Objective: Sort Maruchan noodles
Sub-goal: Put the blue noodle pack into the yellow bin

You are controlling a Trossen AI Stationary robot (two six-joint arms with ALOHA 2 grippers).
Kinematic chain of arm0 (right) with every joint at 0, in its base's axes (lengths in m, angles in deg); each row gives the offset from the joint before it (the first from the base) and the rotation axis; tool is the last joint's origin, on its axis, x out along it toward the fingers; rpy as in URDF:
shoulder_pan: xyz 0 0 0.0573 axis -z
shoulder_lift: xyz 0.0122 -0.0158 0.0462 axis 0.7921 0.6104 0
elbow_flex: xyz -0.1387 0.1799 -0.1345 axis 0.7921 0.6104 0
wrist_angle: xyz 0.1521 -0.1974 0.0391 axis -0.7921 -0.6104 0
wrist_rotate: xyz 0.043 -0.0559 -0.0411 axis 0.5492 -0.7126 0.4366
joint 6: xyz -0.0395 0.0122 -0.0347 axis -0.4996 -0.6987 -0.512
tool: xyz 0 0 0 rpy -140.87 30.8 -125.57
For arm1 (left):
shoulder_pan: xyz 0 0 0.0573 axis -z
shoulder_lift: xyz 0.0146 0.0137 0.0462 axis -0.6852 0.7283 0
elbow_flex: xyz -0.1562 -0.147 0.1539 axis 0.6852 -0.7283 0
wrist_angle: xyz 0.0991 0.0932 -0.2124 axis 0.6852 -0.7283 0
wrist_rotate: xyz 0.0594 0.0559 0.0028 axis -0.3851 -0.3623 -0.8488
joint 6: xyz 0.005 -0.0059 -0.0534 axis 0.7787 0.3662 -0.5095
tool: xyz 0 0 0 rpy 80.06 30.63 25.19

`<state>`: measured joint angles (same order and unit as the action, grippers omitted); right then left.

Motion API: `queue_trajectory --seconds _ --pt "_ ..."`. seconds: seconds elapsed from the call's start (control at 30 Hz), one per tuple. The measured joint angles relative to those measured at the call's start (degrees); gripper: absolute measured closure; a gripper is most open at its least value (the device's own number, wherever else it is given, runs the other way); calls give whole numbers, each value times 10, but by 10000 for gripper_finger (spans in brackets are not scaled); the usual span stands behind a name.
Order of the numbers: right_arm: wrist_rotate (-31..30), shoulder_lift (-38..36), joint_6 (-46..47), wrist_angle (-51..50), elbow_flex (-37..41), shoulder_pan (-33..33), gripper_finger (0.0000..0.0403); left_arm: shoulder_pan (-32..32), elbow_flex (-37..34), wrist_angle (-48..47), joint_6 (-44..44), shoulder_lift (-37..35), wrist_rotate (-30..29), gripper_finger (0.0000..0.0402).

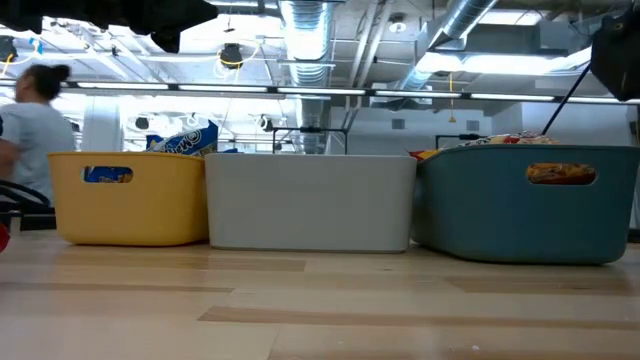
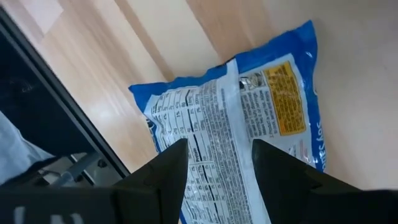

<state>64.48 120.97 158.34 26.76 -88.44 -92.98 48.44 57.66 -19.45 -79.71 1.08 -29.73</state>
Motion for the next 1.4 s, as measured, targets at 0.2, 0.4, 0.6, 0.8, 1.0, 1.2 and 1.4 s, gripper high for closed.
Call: queue_trajectory --seconds 0.2,0.4,0.6,0.8,1.0,1.2,1.4 --pt "-1 0 -17 2 0 11 202 0 0 0 -27 0 -4 401" --pt "-2 0 -2 -4 0 14 202 0 0 -9 -13 0 -11 401" --pt "-2 0 6 -4 0 26 180 0 0 -4 2 0 -55 401" --pt "-4 0 6 -8 0 30 145 0 0 1 -23 0 -57 401" --pt "-38 0 7 -17 0 12 138 0 0 -10 -30 0 -56 401" --pt "-43 5 7 -27 0 10 137 0 0 -5 -14 0 -56 401" --pt "-14 50 0 -10 -2 10 137 0 0 -10 -26 0 -56 401"
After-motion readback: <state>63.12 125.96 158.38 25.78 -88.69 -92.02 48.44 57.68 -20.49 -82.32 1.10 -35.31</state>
